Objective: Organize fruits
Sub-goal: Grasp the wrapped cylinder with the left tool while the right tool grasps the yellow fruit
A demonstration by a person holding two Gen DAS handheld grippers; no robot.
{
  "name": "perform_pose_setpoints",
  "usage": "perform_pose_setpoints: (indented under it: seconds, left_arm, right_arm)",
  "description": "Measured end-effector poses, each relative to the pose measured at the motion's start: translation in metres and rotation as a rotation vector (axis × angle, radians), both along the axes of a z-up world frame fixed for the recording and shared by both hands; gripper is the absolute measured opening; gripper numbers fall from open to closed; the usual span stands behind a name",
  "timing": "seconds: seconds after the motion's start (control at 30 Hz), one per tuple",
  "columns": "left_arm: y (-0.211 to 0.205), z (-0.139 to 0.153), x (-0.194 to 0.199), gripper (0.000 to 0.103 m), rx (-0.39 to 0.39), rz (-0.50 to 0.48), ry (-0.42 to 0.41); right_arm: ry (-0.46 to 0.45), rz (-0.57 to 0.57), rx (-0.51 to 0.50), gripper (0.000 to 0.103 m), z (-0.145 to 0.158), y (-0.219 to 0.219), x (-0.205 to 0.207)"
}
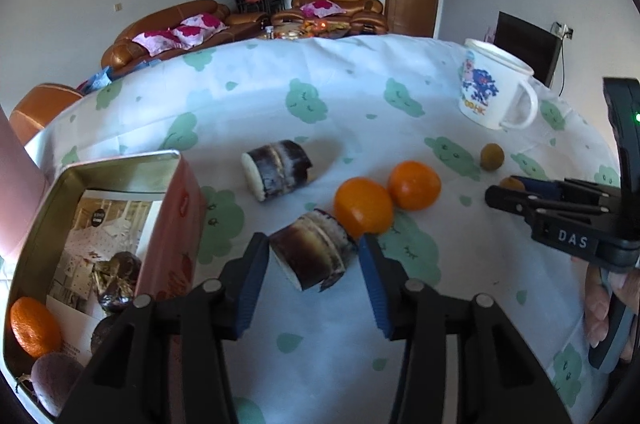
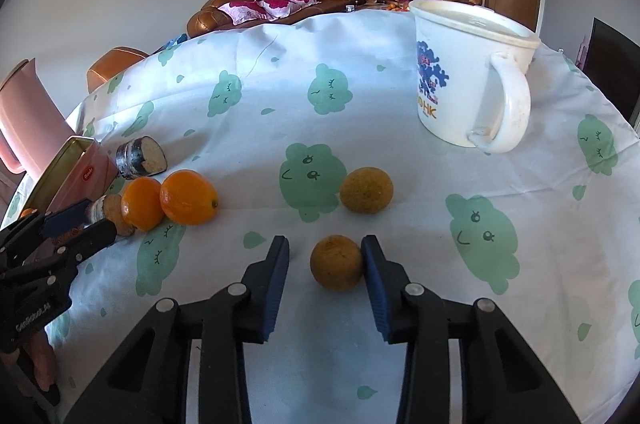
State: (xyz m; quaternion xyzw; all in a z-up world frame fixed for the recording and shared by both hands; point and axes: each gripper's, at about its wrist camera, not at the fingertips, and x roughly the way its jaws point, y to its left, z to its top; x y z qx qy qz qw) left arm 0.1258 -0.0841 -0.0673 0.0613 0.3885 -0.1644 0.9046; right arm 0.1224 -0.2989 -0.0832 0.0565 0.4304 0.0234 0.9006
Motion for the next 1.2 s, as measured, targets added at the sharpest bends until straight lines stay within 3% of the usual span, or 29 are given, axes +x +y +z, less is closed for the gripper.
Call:
perform_pose_setpoints:
  seconds: [0.17, 0.47, 0.83, 1.2]
  left_arm:
    - [0.005, 0.000, 0.000, 0.047, -0.038, 0.002, 0.005]
    - [0.008, 0.001, -0.011, 0.046, -0.058, -0.010, -0.014]
    - [0.010, 0.014, -0.032, 0.046, -0.062, -0.001, -0.119]
    - [0.014, 0.020, -0.040, 0.046, -0.058, 0.030, -0.173]
  right_arm:
    - [-0.001, 0.006, 0.007, 0.027, -0.001, 0.002, 0.001]
    - [-0.025, 0.017, 0.027, 0.027, 0.003, 0.000, -0.002]
    - [-0.111, 0.040, 0.021, 0.027, 0.016, 0.003, -0.015]
    - [-0.196, 0.060, 0.012, 0.027, 0.028, 0.007, -0.027]
